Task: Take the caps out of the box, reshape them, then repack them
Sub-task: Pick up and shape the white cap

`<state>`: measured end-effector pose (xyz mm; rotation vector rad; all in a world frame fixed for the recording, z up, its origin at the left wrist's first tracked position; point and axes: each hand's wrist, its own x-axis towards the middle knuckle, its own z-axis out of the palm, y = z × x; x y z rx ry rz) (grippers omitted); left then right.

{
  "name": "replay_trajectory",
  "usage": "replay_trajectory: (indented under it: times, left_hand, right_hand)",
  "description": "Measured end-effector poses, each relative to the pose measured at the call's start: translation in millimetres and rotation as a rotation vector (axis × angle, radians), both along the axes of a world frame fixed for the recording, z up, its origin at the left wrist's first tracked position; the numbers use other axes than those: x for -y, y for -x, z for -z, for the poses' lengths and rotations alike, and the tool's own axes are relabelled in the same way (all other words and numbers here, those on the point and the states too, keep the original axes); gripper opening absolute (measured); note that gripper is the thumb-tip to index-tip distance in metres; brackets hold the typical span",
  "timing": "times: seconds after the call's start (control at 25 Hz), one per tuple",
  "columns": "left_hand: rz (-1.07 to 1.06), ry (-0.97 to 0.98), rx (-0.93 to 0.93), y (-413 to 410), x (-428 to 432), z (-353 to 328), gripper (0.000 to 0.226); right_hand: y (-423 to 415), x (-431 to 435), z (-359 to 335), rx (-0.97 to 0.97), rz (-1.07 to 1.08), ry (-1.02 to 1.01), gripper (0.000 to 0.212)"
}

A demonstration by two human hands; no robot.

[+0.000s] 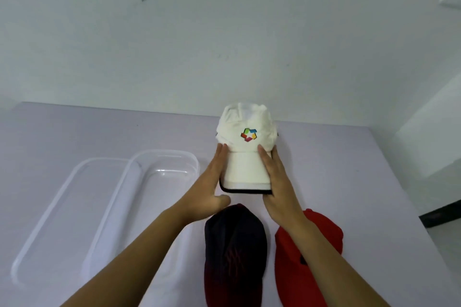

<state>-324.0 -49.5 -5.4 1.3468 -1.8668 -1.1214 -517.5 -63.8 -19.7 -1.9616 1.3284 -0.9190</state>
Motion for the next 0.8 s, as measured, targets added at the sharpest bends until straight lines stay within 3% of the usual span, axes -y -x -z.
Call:
replay_trajectory:
  times: [0.12,0.2,0.32,0.44,0.56,0.72,0.8]
  left_hand:
    - [-0.345,0.005,-0.279,-7,20,-20,0.071]
    - [-0.456,0.029,-0.369,-11,41,-42,0.052]
    - [-0.323,-0.056,-0.29,-11,57,-63,0.039]
    - [-0.238,-0.108,-0.284,-11,59,-66,0.026]
    - [-0.316,-0.033,-0.292,-12,60,-66,0.026]
    - [-0.331,0.026,-0.325,-18,60,-75,0.04]
    - [-0.347,0.068,-0.364,-22,63,-85,0.044]
  right_hand:
    - [1,-7,-1,-0.108,-0.029,0.039,0.091]
    - [-2,-10,-4,-0.112,-0.046,0.055,0.085]
    - [-6,-10,-9,-0.107,-0.043,0.064,0.084]
    - [-6,-11,-8,-0.135,-0.086,0.048,0.097]
    - [0,-10,-15,-0.238,-0.208,-0.036,0.108]
    - [5,7,-46,-0.08,-0.157,-0.075,0.102]
    - [7,19,-65,-0.109,-0.195,-0.118,0.101]
